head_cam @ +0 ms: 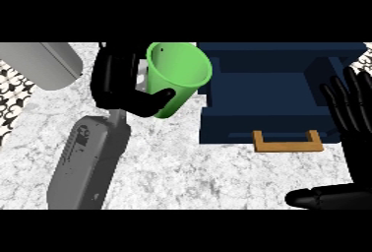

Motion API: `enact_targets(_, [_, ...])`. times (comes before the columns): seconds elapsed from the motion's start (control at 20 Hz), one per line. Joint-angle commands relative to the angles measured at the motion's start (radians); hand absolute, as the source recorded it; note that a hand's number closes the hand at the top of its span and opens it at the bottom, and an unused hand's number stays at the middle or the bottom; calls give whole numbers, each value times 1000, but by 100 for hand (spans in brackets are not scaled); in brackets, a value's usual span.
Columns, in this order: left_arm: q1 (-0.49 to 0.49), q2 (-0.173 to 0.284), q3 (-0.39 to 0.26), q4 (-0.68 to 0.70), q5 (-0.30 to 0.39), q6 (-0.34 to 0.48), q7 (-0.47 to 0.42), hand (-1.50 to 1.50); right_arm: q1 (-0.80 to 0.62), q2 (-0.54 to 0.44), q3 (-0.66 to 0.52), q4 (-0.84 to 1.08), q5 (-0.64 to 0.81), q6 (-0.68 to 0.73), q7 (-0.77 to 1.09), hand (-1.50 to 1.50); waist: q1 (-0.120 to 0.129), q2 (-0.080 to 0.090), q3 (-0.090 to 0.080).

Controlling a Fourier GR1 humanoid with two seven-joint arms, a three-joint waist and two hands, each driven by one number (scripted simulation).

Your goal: Pick up the cup, place it into the drawer and close the drawer

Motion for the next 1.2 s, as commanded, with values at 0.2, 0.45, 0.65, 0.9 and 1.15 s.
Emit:
enact_targets(0.2, [-218,-7,8,144,-45,72,75,150,-10,-14,-31,61,-32,32,-37,-150,-3,2,0])
enact_targets(0.45, [-294,-7,-69,305,-28,147,2,150,63,33,32,-4,22,15,-60,-150,-15,3,0])
enact_targets(0.65, [-393,-7,-68,370,-25,172,68,150,34,12,3,28,5,26,-61,-150,-12,3,0])
enact_targets(0.9, [-474,-7,-56,509,14,185,47,150,10,13,4,74,5,32,-77,-150,-12,4,0])
enact_targets(1.15, [-518,-7,-164,680,126,244,-94,150,-23,-18,-19,26,-19,24,-2,-150,-29,6,0])
